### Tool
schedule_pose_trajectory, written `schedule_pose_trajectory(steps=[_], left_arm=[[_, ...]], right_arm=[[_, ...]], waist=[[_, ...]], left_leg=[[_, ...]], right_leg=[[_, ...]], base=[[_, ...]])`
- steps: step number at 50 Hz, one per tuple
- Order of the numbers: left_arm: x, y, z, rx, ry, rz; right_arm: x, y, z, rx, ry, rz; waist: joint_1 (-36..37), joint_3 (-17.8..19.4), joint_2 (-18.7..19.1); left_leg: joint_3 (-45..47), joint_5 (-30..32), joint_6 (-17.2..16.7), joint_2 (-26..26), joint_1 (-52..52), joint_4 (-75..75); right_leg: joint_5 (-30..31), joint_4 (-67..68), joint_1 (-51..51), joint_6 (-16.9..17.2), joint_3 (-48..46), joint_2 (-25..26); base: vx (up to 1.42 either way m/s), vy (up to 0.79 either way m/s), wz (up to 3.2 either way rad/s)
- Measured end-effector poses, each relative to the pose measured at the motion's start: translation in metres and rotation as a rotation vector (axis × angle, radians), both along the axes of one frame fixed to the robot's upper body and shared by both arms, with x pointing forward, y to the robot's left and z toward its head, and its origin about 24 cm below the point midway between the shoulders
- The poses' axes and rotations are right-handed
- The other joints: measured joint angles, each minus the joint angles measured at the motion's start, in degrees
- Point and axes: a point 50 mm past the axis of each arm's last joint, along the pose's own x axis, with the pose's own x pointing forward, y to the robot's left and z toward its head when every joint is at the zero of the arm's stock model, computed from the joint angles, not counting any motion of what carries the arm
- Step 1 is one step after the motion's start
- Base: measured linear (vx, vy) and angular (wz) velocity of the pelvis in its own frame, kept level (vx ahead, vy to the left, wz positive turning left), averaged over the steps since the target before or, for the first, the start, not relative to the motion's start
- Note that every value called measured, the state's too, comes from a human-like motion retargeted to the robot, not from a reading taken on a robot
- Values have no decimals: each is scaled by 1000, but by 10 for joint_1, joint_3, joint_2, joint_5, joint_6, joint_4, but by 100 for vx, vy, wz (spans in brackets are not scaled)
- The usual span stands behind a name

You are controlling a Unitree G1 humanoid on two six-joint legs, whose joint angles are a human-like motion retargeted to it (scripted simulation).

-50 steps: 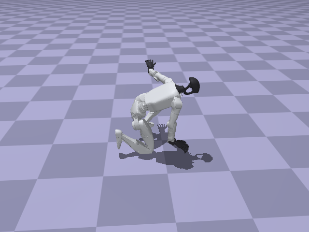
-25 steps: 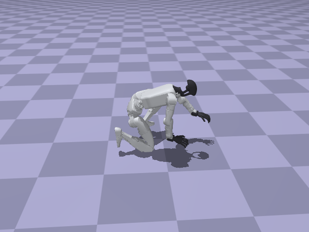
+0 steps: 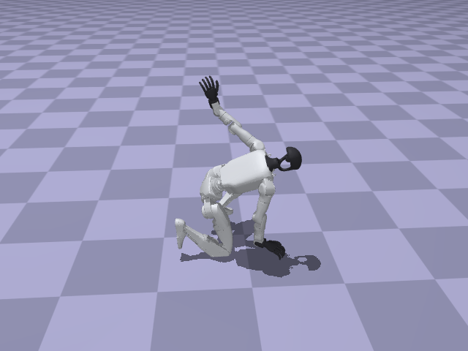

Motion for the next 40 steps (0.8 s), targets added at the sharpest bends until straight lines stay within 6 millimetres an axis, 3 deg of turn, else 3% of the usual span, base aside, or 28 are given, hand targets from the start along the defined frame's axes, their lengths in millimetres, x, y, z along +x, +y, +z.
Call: schedule_pose_trajectory(steps=[3,5,7,10,13,15,17,19,21,23,25,28,32,35,37,40], left_arm=[[13,10,-5,-6,-15,-59],[37,31,-7,-21,-13,-168],[74,59,-6,-23,-20,-314],[151,101,6,7,-41,-579],[257,129,34,66,-31,-907],[338,131,61,128,2,-1141],[432,109,92,213,43,-1396],[523,61,135,342,117,-1651],[596,-12,192,524,269,-1876],[636,-91,248,736,504,-2010],[650,-159,291,933,751,-2039],[650,-235,327,1157,934,-2036],[633,-269,355,1366,1138,-1910],[622,-257,358,1505,1402,-1692],[619,-221,350,1472,1474,-1579],[614,-146,329,1231,1435,-1566]], right_arm=[[2,5,-3,13,4,9],[7,13,-3,19,4,36],[14,26,-1,26,2,80],[28,51,3,41,-9,169],[40,79,9,62,-30,277],[47,98,15,73,-43,353],[52,111,20,74,-49,415],[55,119,23,78,-50,464],[57,127,24,94,-51,507],[61,146,27,122,-62,576],[65,176,36,148,-85,671],[70,207,55,129,-118,766],[72,238,86,56,-192,876],[69,244,101,16,-296,929],[68,232,105,-39,-343,923],[69,215,103,-56,-355,873]], waist=[[-7,0,-9],[-20,0,-19],[-39,0,-32],[-74,0,-55],[-111,0,-80],[-136,0,-96],[-157,0,-105],[-172,0,-115],[-181,0,-134],[-196,0,-167],[-221,0,-208],[-262,0,-218],[-316,0,-218],[-317,0,-218],[-301,0,-198],[-265,0,-173]], left_leg=[[0,7,-14,-7,0,-8],[-2,12,-25,-11,0,-15],[-4,16,-35,-13,0,-22],[-9,19,-50,-14,0,-32],[-14,20,-62,-10,0,-41],[-16,20,-70,-7,0,-46],[-18,22,-77,-6,0,-50],[-20,25,-85,-4,0,-54],[-20,29,-94,-1,0,-57],[-20,31,-106,6,0,-60],[-20,32,-122,16,0,-61],[-16,30,-148,32,0,-61],[8,37,-156,48,0,-60],[24,36,-156,65,0,-50],[28,29,-152,74,0,-40],[34,18,-122,82,0,-24]], right_leg=[[0,-1,1,1,-4,-4],[0,-1,2,1,-7,-3],[1,0,3,0,-10,2],[2,5,3,0,-15,14],[3,12,0,-1,-19,29],[4,19,-2,-3,-22,38],[6,27,-6,-6,-24,44],[9,36,-11,-10,-25,50],[12,45,-18,-15,-24,57],[16,54,-29,-20,-21,66],[19,64,-41,-26,-18,77],[29,76,-61,-34,-14,91],[44,89,-94,-41,-1,94],[42,96,-117,-46,21,90],[38,95,-128,-49,37,84],[36,95,-138,-48,58,81]], base=[[-1,-6,26],[-5,-9,25],[-8,-10,20],[-10,-11,14],[-13,-11,5],[-14,-8,-1],[-15,-6,-4],[-16,-4,-8],[-16,-2,-13],[-16,0,-24],[-15,3,-34],[-12,9,-34],[-11,18,-26],[-3,18,-41],[5,16,-49],[6,17,-47]])
